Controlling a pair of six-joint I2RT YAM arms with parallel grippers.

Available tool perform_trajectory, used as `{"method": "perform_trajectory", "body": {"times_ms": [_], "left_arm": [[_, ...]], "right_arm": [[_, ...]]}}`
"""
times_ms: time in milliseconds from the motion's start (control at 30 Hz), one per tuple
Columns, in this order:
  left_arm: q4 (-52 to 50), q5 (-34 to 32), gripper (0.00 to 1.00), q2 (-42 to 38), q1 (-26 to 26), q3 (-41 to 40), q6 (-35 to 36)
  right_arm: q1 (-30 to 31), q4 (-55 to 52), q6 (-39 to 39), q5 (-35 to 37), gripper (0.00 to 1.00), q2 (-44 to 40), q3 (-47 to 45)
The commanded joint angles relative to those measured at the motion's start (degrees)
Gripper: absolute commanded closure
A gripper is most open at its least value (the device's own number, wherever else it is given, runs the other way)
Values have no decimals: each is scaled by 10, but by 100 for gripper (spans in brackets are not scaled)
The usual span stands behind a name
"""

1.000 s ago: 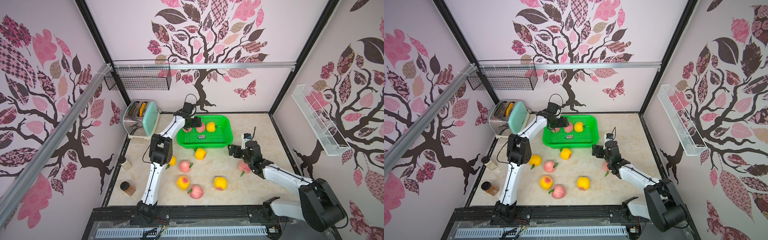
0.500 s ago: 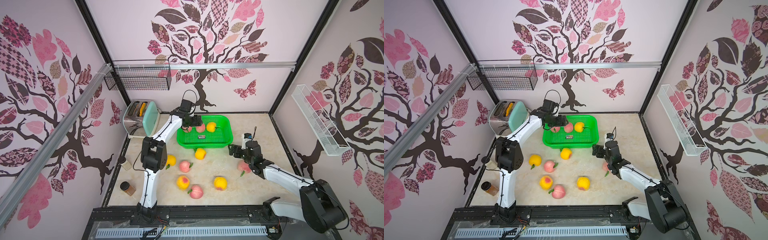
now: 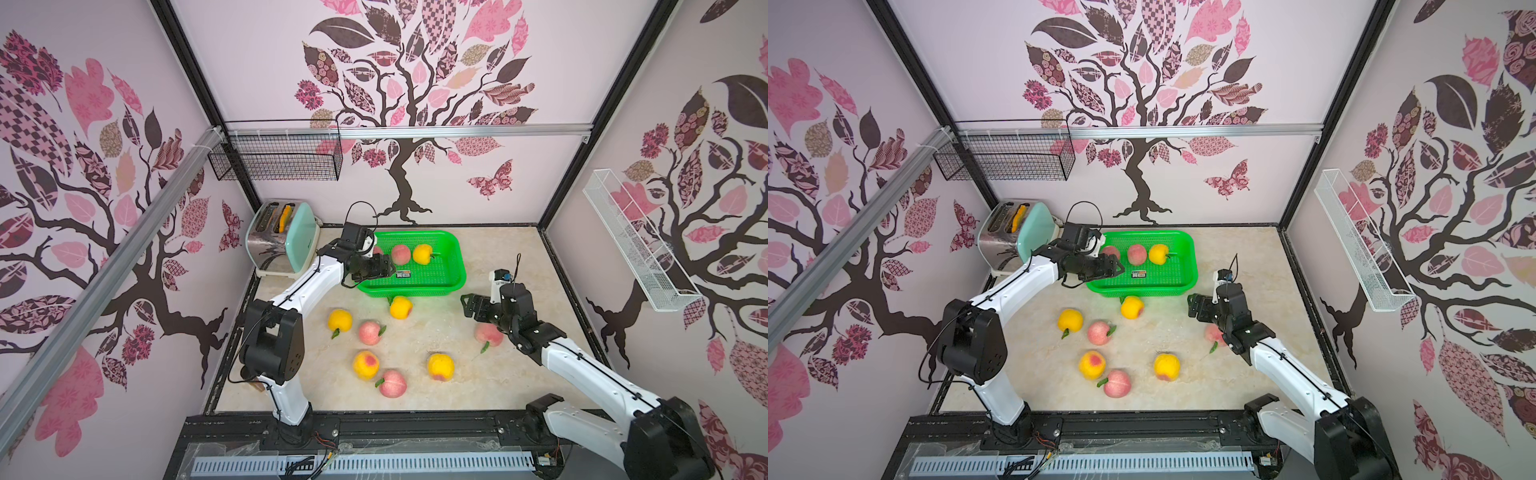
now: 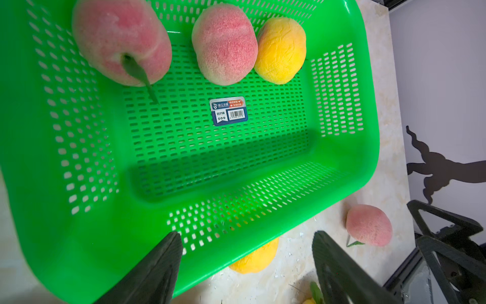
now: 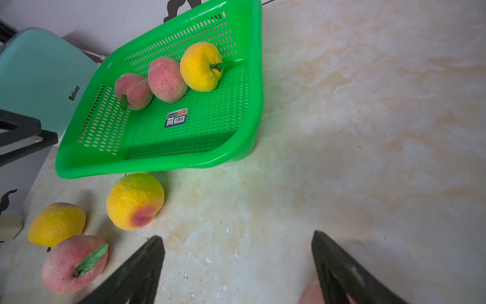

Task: Put the peaches into the basket
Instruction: Pick up the peach from the center of the board.

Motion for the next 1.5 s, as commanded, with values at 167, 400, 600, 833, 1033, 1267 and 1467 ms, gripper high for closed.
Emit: {"method": "perform_trajectory", "body": {"times_ms": [167,400,600,833,1033,1267,1467], "left_arm": [[-27,32,18,-87,74,-60,25],[-75,-49,18,-149,78,-101,75],[-50,-68,18,-181,100,-131,84],[-50,-70,18,-164,103,-145,80],[-51,-87,18,-169,102,-148,83],[-54,-88,18,-161,103,-145,85],[-53,-87,18,-158,104,-145,83]], "right_arm": [[2,-165,28,-45,7,-22,37],[2,-312,105,50,5,-31,60],[2,-399,130,153,4,-33,82],[2,-365,134,121,4,-2,82],[2,-353,129,102,5,50,87],[3,-325,118,84,5,96,97],[2,-306,120,72,5,123,99]]}}
